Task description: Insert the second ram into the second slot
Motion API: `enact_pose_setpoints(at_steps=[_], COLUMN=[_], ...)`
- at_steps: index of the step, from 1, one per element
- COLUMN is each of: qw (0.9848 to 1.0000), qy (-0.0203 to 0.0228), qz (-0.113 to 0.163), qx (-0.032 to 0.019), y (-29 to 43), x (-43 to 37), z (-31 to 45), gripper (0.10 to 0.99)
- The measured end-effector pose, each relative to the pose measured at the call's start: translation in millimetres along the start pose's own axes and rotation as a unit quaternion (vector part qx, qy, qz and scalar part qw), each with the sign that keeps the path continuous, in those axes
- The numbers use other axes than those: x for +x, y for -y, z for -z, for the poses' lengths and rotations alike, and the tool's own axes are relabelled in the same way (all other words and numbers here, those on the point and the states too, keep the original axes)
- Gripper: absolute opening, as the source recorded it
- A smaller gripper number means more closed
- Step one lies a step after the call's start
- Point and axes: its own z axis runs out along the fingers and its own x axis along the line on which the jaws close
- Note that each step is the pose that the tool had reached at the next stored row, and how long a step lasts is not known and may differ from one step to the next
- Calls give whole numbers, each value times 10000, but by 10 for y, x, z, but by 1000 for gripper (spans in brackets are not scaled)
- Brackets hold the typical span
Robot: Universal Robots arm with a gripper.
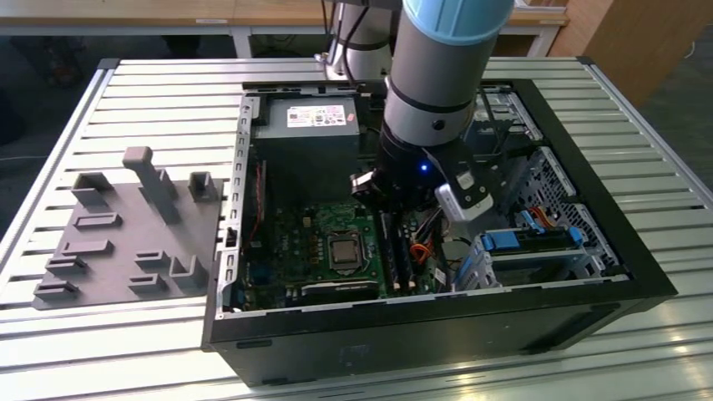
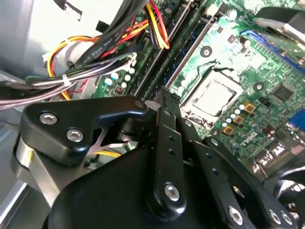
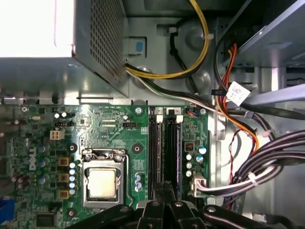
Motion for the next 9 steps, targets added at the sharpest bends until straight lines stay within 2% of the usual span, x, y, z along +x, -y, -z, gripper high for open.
enact_pose_setpoints(at_steps=[4,9], qw=[10000,10000], qy=[0,1], qz=[0,0], qx=[-1,-2], y=[-2,-2], x=[1,2], z=[58,70], gripper=[106,106])
